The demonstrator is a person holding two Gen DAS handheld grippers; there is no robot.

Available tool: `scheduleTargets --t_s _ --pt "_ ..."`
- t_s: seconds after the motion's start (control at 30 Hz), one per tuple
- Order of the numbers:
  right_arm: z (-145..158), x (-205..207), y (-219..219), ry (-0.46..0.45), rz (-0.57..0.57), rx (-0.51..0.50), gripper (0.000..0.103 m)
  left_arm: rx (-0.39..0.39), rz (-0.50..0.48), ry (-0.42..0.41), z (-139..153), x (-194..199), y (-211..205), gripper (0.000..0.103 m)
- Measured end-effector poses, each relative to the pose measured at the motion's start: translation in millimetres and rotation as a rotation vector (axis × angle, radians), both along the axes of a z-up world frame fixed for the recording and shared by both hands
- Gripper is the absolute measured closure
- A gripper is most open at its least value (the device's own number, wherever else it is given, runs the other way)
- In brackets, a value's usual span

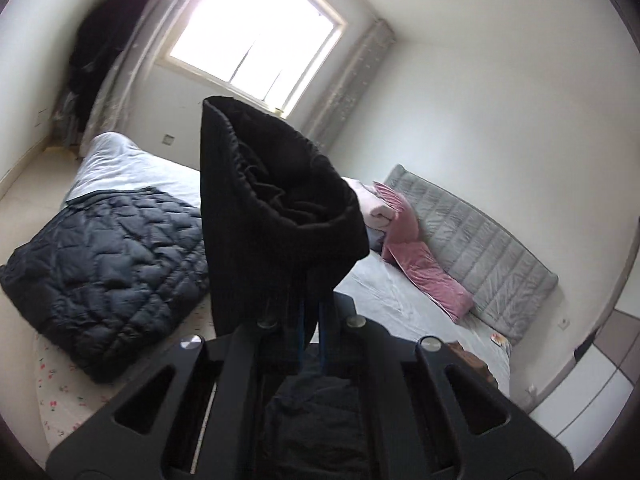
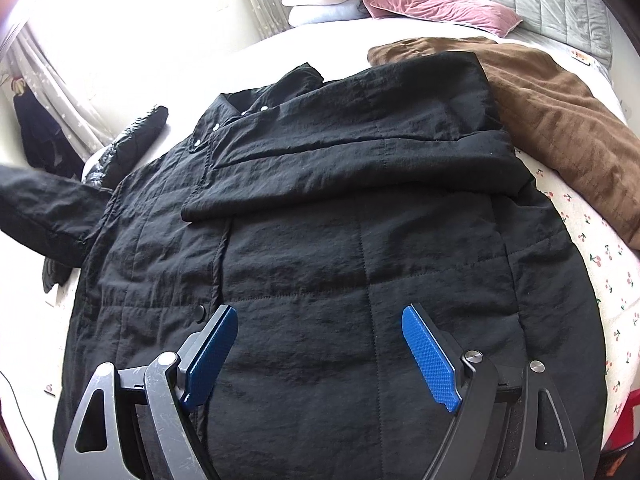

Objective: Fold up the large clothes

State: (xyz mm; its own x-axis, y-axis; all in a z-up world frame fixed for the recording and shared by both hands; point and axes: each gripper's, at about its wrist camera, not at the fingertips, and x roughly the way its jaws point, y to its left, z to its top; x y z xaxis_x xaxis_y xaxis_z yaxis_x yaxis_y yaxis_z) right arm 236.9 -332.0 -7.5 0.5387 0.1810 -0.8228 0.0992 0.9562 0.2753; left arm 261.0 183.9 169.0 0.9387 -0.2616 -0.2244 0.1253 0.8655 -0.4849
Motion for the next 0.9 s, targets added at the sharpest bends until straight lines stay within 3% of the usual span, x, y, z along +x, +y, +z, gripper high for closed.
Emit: scheduleTargets --t_s 0.17,0.3,0.37,0.43,0.53,0.7,0.9 --pt "-0.8 0.2 -2.9 0.000 -0.007 0.009 0.018 0.107 -0.176 0.021 7.2 23.5 -102.8 0.097" --pt "-3.0 0.9 -5.3 0.005 -0.014 0.014 0.018 0.185 -0.264 0.060 -12.2 36.9 -168.8 0.096" --pt "-4.7 1.2 -5.6 0.009 -0.014 0.013 0.018 0.223 -0.363 0.139 -30.7 51.7 -197.3 0.088" --pt "-6.4 1.7 -6.0 0.015 -0.013 0.011 0.018 0.241 -0.425 0.208 -46.4 56.8 -215.2 0.071" --pt "-6.9 2.2 -7.7 0.013 -0.020 0.015 0.018 0.211 -0.415 0.192 -52.6 47.5 -204.0 0.041" --pt "-5.6 1.6 -4.8 0.014 -0.011 0.018 0.018 0.203 -0.321 0.229 -64.6 53.8 -149.5 0.041" --pt "10.5 -1.3 3.3 0.020 0.046 0.108 0.018 0.223 -0.237 0.310 -110.4 63.1 -80.0 0.041"
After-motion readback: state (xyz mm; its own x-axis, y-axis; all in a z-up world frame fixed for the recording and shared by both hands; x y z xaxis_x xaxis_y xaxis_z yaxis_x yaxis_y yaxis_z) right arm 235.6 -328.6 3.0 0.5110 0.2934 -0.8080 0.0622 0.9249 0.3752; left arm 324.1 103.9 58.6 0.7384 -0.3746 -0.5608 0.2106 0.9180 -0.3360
